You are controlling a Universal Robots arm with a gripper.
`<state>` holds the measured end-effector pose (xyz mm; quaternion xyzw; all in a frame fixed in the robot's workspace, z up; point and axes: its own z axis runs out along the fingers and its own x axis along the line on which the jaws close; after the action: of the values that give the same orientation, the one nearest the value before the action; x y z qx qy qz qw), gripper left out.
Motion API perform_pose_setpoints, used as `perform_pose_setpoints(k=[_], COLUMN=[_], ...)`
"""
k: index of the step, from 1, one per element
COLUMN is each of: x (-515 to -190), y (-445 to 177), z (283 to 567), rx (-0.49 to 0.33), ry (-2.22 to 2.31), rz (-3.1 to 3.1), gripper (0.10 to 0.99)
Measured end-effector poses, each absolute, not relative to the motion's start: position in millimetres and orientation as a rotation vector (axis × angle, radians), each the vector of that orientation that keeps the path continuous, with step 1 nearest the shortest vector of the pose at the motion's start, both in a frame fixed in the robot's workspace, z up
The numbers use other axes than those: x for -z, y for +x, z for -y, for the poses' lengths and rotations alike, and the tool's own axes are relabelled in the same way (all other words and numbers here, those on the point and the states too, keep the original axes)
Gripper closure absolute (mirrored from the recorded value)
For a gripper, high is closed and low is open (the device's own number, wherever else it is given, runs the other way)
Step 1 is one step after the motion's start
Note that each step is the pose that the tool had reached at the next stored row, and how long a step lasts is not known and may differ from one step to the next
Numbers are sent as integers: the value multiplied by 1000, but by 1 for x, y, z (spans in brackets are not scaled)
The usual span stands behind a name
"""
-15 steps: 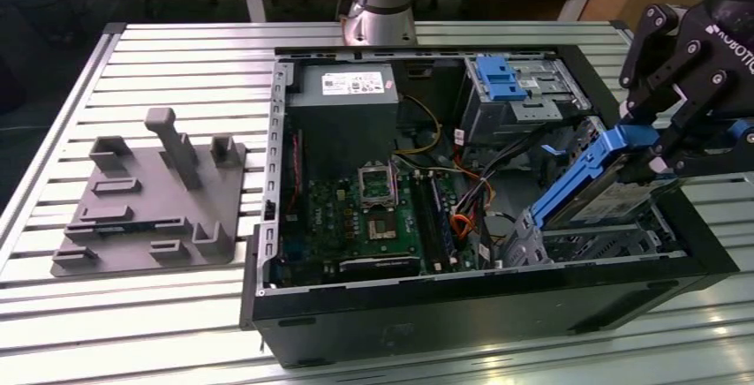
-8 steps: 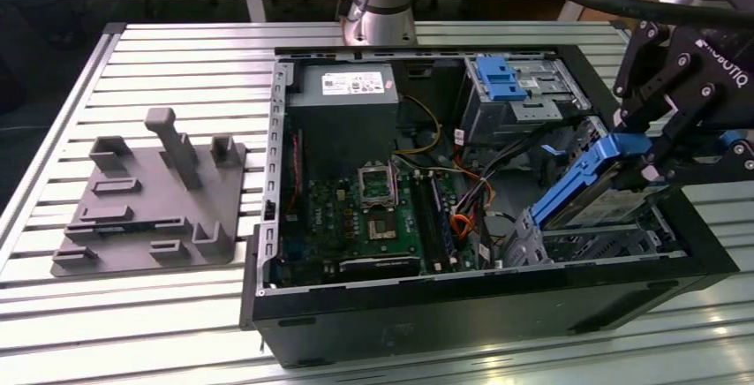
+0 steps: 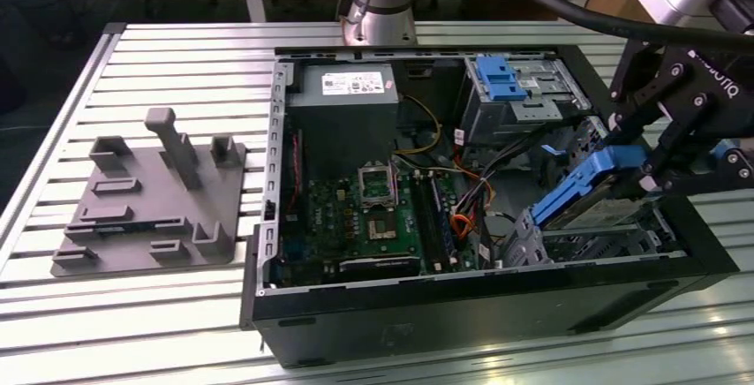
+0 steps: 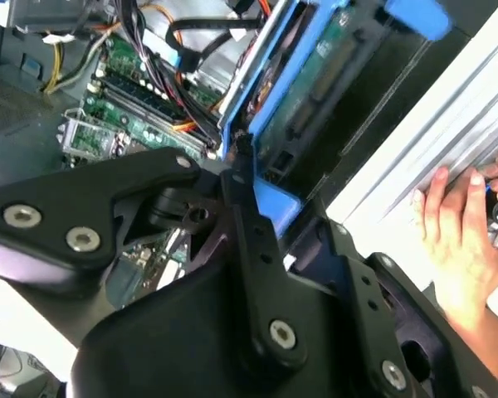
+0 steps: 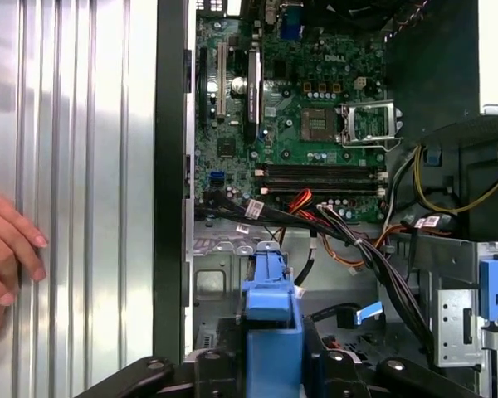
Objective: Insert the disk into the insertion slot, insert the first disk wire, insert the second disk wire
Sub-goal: 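Insert the disk into the insertion slot, then insert the first disk wire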
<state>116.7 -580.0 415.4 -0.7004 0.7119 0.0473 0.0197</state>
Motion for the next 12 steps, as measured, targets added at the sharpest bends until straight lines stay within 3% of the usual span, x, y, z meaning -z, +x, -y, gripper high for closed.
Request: perform_pose_setpoints(k=[3, 6, 12], x=[-415, -415, -415], y=[117, 117, 117], z=[580, 580, 580], rx=[-147, -147, -147], ry=[-2173, -2173, -2173], rz=[-2209, -2209, -2209], gripper=[596, 471, 471])
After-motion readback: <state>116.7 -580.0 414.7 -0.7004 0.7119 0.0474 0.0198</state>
